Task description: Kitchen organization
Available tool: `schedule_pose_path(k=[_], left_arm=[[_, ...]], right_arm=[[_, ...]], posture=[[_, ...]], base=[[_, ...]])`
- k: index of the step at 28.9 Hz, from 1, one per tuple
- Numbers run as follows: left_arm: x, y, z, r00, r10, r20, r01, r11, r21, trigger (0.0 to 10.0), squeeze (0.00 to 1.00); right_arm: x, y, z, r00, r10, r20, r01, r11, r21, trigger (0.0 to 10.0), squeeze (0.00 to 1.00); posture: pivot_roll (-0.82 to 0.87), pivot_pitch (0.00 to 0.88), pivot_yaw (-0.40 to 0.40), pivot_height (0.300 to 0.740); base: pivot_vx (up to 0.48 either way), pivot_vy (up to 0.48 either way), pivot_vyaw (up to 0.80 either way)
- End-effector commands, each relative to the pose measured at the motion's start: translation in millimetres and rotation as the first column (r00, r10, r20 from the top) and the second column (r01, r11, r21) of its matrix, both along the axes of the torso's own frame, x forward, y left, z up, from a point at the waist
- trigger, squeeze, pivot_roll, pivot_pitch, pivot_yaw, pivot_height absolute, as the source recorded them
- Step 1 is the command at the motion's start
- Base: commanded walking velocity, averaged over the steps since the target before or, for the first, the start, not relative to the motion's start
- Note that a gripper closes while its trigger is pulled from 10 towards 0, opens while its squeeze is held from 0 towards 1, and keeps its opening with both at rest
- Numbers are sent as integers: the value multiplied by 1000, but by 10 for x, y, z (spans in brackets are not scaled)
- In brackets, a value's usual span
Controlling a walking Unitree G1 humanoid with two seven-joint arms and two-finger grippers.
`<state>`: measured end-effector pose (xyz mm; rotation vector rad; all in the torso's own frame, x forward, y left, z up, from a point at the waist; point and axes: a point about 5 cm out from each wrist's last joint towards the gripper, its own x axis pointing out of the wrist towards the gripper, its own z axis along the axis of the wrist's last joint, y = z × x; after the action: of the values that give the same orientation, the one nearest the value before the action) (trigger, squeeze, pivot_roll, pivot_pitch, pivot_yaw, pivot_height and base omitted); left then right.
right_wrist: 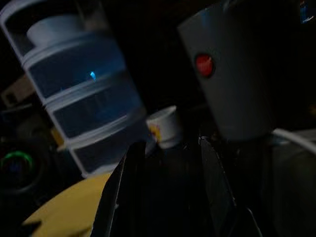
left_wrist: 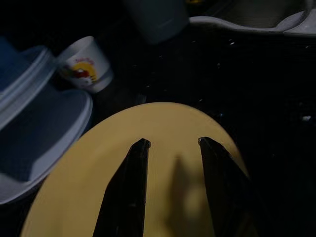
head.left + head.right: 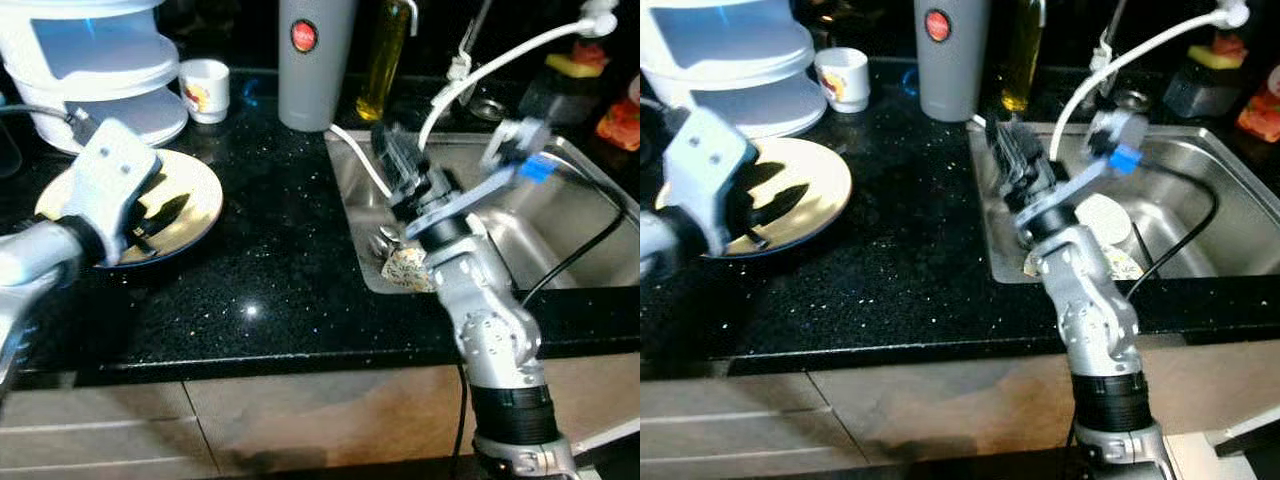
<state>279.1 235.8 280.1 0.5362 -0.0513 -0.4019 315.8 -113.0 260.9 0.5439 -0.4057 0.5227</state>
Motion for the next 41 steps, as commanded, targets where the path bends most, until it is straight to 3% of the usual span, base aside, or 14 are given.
schedule_pose_path(k=[1,4,5,9,11,14,21,23,24,25,27,31,34,41], left_arm=[[22,372,174,981,194,24,-191,978,-79,10000,0],[58,694,232,920,392,-17,-383,888,-255,10000,0],[115,773,132,873,481,-86,-474,793,-383,10000,0],[197,642,-162,851,471,-233,-513,649,-563,10000,0],[205,595,-213,855,455,-249,-507,631,-587,10000,0],[219,517,-346,830,446,-334,-544,523,-656,10000,114],[232,518,-339,810,450,-376,-574,479,-664,10000,114],[214,612,-288,763,541,-353,-611,424,-669,10000,0],[153,766,-198,679,661,-318,-641,323,-697,10000,0],[122,817,-164,653,693,-307,-644,294,-707,10000,0],[96,850,-143,640,704,-308,-645,274,-714,10000,0],[50,914,-174,603,680,-417,-654,122,-746,10000,0],[60,915,-234,601,640,-479,-668,72,-741,10000,0],[192,722,-240,750,425,-508,-605,127,-786,10000,0]], right_arm=[[55,24,-120,997,-1,-79,0,1000,-7,10000,0],[110,58,-180,993,-15,-121,12,1000,-29,10000,0],[130,67,-165,992,-17,-126,13,999,-30,10000,0],[137,51,-93,993,-23,-112,20,999,-25,10000,0],[136,37,-81,994,-27,-108,25,999,-27,10000,0],[139,-32,-81,992,-49,-112,45,998,-32,10000,0],[150,-37,-84,992,-54,-116,50,998,-34,10000,0],[150,-44,-94,991,-56,-122,53,998,-30,10000,0],[149,-53,-106,990,-58,-129,56,998,-24,10000,0],[150,-57,-107,990,-59,-131,57,998,-22,10000,0],[152,-59,-106,989,-59,-132,57,998,-20,10000,0],[157,-62,-108,989,-54,-136,52,998,-22,10000,0],[163,-58,-109,989,-52,-137,50,998,-23,10000,0],[165,-46,-98,990,-49,-133,46,999,-26,10000,0]], posture=[[232,61,-47,740],[239,63,-49,740],[243,63,-54,740],[228,65,-55,740],[228,65,-55,740],[222,71,-58,740],[222,71,-58,740],[223,80,-57,740],[226,84,-58,740],[225,84,-59,740],[225,84,-59,740],[227,84,-65,740],[228,83,-67,740],[221,80,-70,740]], base=[[0,0,0],[0,0,0],[0,0,0],[0,0,0],[0,0,0],[0,0,0],[0,0,0],[0,0,0],[0,0,0],[0,0,0],[0,0,0],[0,0,0],[0,0,0],[0,0,0]])
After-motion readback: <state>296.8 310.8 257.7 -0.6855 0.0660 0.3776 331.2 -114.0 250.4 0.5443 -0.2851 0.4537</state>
